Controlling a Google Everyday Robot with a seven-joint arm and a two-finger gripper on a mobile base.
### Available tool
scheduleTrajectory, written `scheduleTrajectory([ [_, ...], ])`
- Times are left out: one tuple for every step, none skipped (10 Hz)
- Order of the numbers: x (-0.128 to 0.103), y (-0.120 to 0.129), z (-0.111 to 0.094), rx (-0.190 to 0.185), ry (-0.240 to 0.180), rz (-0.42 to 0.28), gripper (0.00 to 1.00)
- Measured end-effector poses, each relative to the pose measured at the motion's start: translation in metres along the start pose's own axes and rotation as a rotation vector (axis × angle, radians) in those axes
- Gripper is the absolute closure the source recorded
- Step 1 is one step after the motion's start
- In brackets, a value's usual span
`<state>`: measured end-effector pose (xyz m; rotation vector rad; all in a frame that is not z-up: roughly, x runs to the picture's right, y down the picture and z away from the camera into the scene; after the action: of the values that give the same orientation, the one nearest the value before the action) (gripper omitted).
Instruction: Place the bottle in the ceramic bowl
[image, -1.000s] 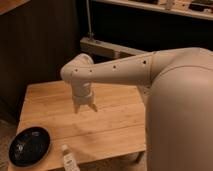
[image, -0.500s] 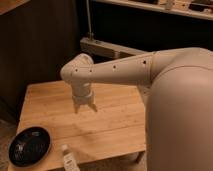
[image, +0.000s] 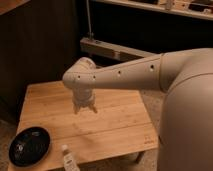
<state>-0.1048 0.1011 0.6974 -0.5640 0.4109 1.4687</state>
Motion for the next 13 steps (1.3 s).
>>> scheduleTrajectory([
  [0.005, 0.007, 0.002, -0.01, 0.014, -0.021, 0.35],
  [0.013, 0.018, 0.009, -0.021, 0.044, -0.05, 0.35],
  [0.019, 0.024, 0.014, -0.04, 0.076, -0.065, 0.35],
  [0.022, 0.02, 0.02, -0.105, 0.122, -0.065, 0.35],
  [0.021, 0.016, 0.024, -0.166, 0.142, -0.059, 0.35],
  [0.018, 0.007, 0.029, -0.287, 0.174, -0.046, 0.35],
  [0.016, -0.003, 0.034, -0.441, 0.209, -0.032, 0.35],
  [0.018, -0.006, 0.038, -0.546, 0.233, -0.032, 0.35],
  [0.023, -0.007, 0.042, -0.648, 0.259, -0.042, 0.35],
  [0.032, -0.002, 0.043, -0.708, 0.284, -0.064, 0.35],
  [0.041, 0.008, 0.045, -0.725, 0.305, -0.1, 0.35],
  [0.048, 0.018, 0.045, -0.712, 0.315, -0.138, 0.35],
  [0.055, 0.03, 0.044, -0.682, 0.324, -0.189, 0.35],
])
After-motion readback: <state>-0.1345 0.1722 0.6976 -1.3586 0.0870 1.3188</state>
